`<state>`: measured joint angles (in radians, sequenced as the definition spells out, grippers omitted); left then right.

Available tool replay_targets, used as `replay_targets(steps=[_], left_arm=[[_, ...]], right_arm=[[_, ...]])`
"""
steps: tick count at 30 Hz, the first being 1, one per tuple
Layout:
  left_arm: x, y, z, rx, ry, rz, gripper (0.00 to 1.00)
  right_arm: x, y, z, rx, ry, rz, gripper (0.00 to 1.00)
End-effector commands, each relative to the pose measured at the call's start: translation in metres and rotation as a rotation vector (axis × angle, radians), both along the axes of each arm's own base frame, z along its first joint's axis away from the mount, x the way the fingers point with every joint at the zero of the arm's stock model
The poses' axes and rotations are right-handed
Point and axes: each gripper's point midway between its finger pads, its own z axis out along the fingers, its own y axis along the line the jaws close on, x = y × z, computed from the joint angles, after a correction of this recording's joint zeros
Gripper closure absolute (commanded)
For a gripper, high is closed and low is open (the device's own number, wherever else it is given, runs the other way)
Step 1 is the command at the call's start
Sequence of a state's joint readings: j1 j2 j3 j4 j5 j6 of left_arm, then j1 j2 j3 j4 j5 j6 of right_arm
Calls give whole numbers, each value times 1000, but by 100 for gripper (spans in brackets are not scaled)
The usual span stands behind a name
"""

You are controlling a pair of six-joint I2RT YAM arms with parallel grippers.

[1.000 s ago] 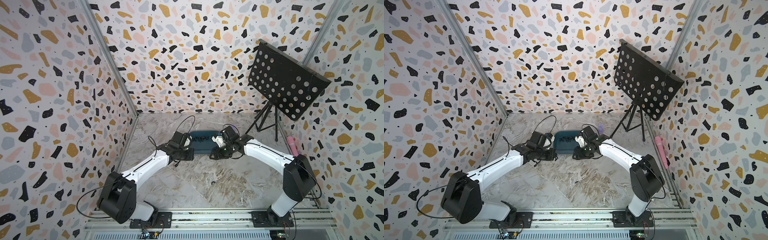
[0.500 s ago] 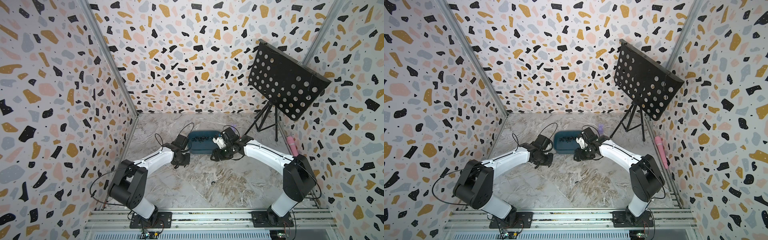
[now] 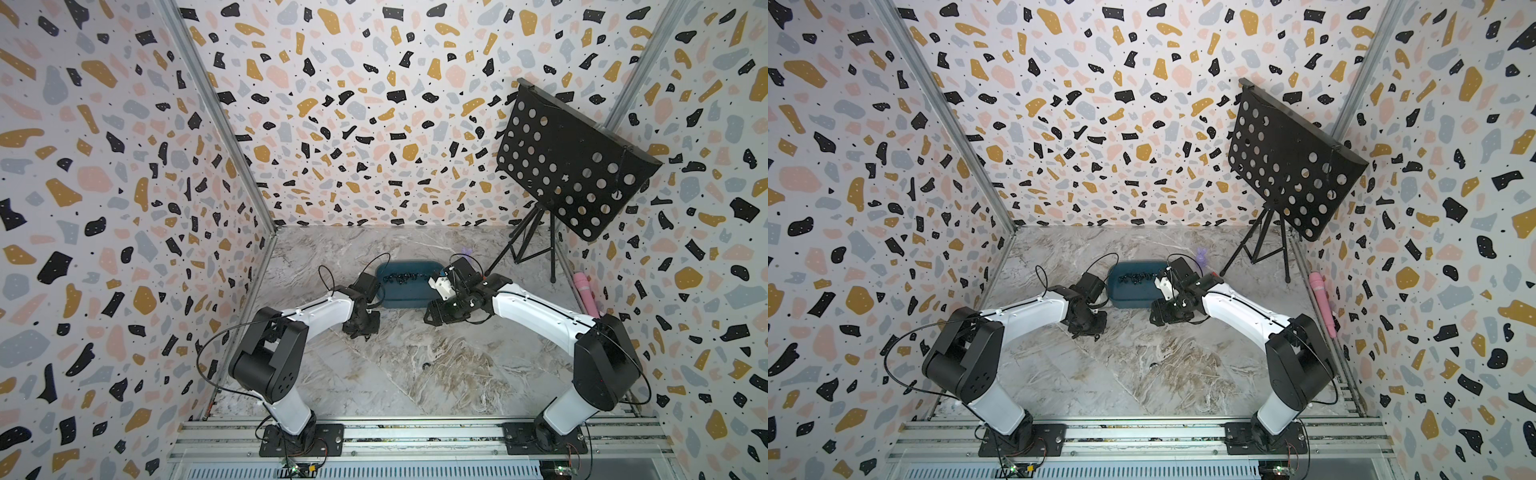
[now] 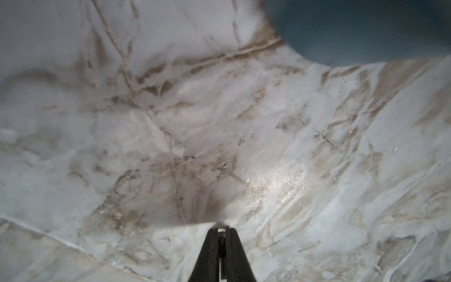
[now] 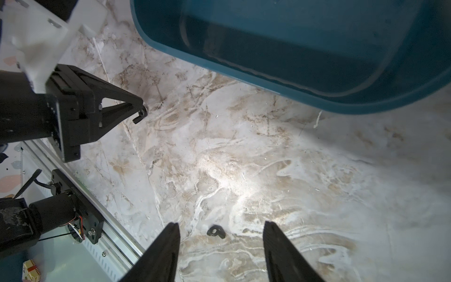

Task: Take out the wing nut from the storage box
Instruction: Pick up the wing nut from the center of the board.

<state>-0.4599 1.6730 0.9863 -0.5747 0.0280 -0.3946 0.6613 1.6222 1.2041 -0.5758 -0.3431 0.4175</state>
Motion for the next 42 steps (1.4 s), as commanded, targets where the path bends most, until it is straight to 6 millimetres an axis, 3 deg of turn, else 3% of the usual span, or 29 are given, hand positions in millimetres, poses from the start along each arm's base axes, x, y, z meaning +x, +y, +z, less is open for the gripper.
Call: replay_targets(steps=[1,4,11,18,23,27,33,42], left_arm=[[4,-2,7,-10,-4,2,74],[4,-3,13,-15,-13,2,70],[6,-16,52,-109,-102,-43,63],[-18,-59,77,-164,-184,-244,63],[-50,-97,71,-178,-181,-413,65],[-74,-123,57,-188,-141,-526,69],[-96,-151,39,-196,-105,-627,71],[-114,-174,17,-158,-62,-715,73]], right_arm=[[-5,-7,10,-6,-26,9,39],[-9,-12,8,-25,-26,16,38],[-24,-28,-3,-84,-10,18,37],[-37,-60,-17,-160,-6,-102,28],[-47,-87,-21,-195,-25,-207,20],[-53,-117,-20,-231,-56,-318,1],[-64,-140,-23,-236,-40,-404,0],[-75,-152,-23,-227,-37,-437,0]])
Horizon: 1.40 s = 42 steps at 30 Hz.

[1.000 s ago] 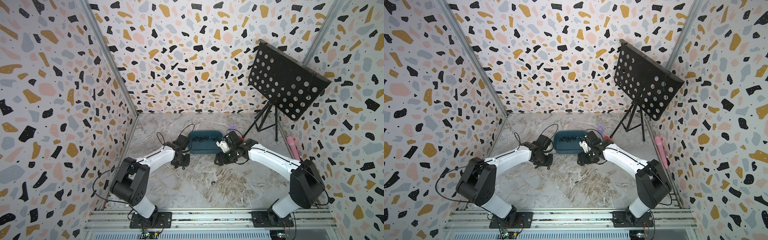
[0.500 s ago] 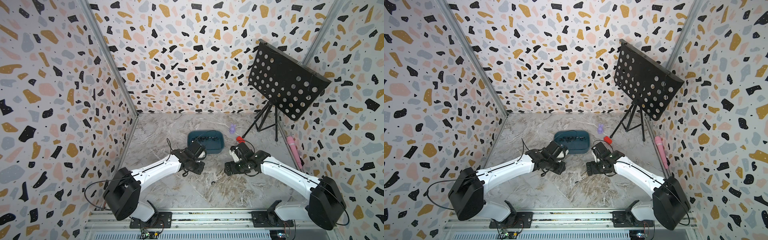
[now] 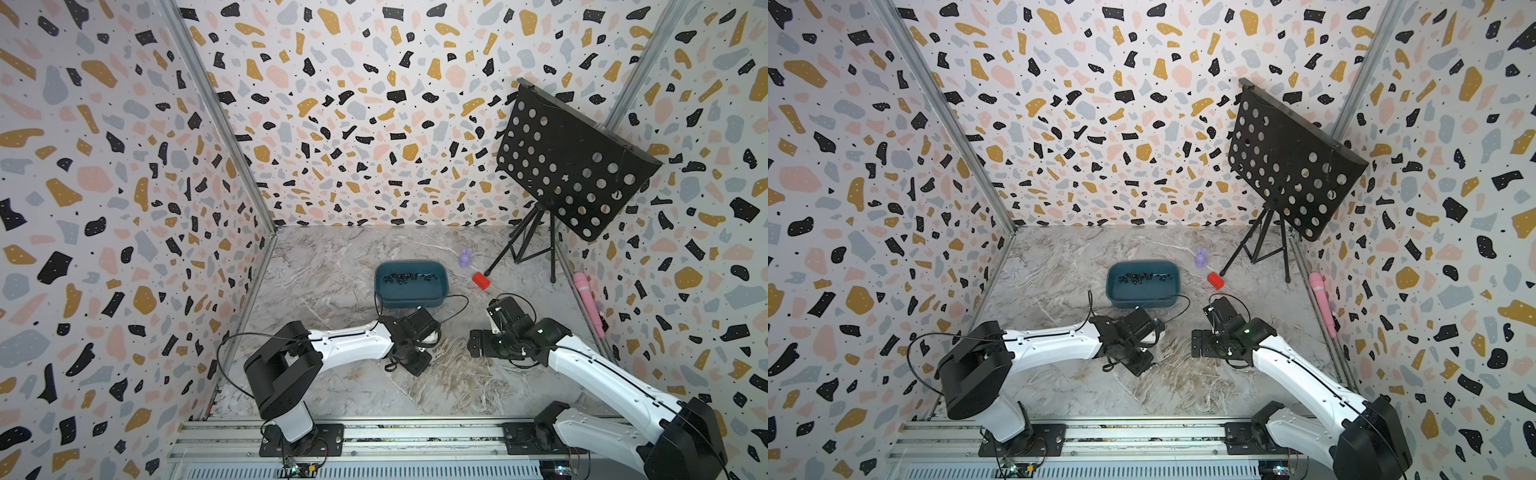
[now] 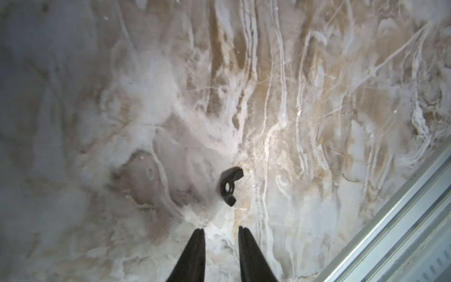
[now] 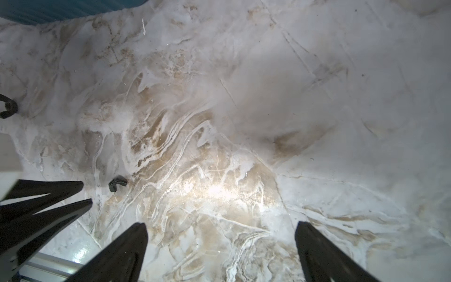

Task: Take out the wing nut from the storage box
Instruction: Pick up the wing nut from the center of the board.

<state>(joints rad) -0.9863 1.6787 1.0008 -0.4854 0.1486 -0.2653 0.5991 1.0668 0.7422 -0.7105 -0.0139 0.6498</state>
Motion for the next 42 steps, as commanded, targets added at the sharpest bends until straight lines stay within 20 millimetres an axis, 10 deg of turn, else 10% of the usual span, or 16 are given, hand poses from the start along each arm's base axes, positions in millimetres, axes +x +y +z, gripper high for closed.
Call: replay_targets(steps=[1,20,31,42], left_arm=[[4,-17,5,-28,-24,-35,73],[17,-24,-11,24,-49,-18,78],[16,-23,-5,-4,-56,6,100],[49,-4,45,-241,0,238,100]], right_arm=[[-6,-9,-1,-17,15,-28,0],[-9,-6,-1,-3,22,-13,0],[-5,2,7,26,8,16,0],[19,64,38,280,-34,144,32]])
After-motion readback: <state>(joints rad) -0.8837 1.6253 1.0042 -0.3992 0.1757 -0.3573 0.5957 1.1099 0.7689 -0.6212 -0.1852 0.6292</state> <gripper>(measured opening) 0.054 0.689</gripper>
